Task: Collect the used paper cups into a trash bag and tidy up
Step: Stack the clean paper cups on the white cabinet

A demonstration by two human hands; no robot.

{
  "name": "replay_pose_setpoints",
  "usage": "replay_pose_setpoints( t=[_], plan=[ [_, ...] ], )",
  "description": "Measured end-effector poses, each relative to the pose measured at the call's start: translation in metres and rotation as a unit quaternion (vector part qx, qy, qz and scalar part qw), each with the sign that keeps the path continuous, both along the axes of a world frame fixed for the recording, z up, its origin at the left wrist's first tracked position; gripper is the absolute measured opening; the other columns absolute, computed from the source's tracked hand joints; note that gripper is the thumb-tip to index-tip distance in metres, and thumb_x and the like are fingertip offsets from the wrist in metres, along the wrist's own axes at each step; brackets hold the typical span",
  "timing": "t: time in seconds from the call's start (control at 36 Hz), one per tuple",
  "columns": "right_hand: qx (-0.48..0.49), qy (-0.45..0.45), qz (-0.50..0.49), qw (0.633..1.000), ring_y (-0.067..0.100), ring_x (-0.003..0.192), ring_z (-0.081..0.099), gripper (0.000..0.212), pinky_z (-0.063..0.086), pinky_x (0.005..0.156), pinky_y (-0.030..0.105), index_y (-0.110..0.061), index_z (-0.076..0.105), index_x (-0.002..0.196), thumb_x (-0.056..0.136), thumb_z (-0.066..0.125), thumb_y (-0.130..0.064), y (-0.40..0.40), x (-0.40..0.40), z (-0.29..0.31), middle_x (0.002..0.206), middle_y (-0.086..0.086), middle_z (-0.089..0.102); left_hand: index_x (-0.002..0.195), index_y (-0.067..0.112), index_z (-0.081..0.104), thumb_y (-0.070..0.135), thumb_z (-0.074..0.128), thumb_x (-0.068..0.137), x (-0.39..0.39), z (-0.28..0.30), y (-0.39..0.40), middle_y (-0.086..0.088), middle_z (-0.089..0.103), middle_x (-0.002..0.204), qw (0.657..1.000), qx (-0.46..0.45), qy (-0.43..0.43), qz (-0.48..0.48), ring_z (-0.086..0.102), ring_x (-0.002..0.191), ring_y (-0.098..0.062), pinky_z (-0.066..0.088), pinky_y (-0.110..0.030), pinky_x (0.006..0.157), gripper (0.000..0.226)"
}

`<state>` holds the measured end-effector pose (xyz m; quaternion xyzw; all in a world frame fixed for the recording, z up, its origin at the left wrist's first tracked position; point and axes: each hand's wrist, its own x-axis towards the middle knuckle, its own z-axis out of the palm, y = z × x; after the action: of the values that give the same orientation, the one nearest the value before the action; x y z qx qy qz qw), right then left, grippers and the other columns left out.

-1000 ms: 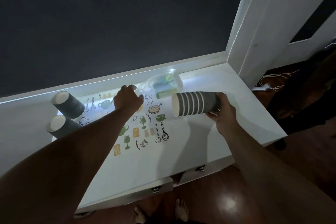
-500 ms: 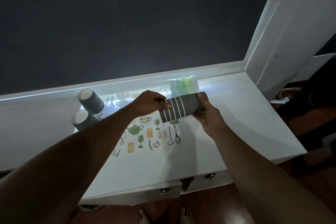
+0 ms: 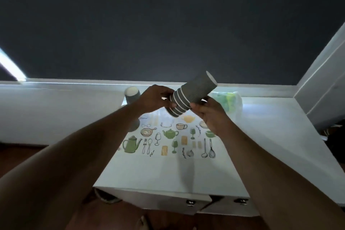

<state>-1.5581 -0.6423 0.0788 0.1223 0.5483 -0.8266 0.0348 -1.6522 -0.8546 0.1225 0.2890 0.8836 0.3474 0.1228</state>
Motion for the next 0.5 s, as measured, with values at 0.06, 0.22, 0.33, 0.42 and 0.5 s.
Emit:
replay_pose_setpoints(
  t=[0.06,0.22,0.33,0.42,0.5],
  plan=[
    [0.046,0.014,0.001,0.999,0.022,0.115,0.064,0.075,0.045,0.106,0.043,-0.009,0.058,0.126,0.058,0.088,-0.019,-0.017,-0.017,0.013,0.123,0.005,0.068,0.121,0.005,0.067,0.015,0.085,0.071,-0.009,0.011,-0.019,-0.01,0.071,0.117,0.999,0.031,0.001,0.007,0.068,0.106,-0.022,0.052,-0.037,0.097,0.053],
    [0.106,0.057,0.032,0.992,0.021,0.117,0.063,0.076,0.047,0.104,0.046,-0.009,0.057,0.129,0.06,0.087,-0.016,-0.077,-0.066,0.044,0.125,0.005,0.067,0.117,0.002,0.067,0.004,0.082,0.073,-0.04,0.027,-0.079,-0.012,0.072,0.113,0.996,0.054,0.054,0.041,0.069,0.103,-0.024,0.054,-0.045,0.095,0.047],
    [0.169,0.072,0.044,0.982,0.019,0.111,0.066,0.064,0.053,0.097,0.04,-0.009,0.06,0.127,0.067,0.084,-0.002,-0.116,-0.094,0.055,0.121,0.003,0.069,0.117,0.002,0.067,0.0,0.077,0.077,-0.058,0.022,-0.115,-0.012,0.072,0.113,0.993,0.05,0.067,0.078,0.069,0.103,-0.026,0.055,-0.047,0.094,0.042],
    [0.197,0.081,0.038,0.976,0.01,0.101,0.07,0.064,0.056,0.081,0.025,-0.009,0.062,0.124,0.066,0.082,0.006,-0.142,-0.112,0.059,0.112,-0.002,0.072,0.115,0.004,0.069,0.004,0.078,0.077,-0.074,0.015,-0.136,-0.01,0.073,0.111,0.992,0.033,0.08,0.094,0.07,0.1,-0.024,0.057,-0.043,0.09,0.039],
    [0.236,0.085,0.037,0.967,0.005,0.099,0.069,0.065,0.055,0.078,0.019,-0.012,0.062,0.124,0.065,0.082,0.005,-0.159,-0.126,0.059,0.113,-0.004,0.072,0.109,0.008,0.071,0.006,0.08,0.075,-0.086,0.007,-0.148,-0.007,0.075,0.106,0.991,0.034,0.07,0.107,0.071,0.096,-0.023,0.056,-0.031,0.081,0.036]
  ],
)
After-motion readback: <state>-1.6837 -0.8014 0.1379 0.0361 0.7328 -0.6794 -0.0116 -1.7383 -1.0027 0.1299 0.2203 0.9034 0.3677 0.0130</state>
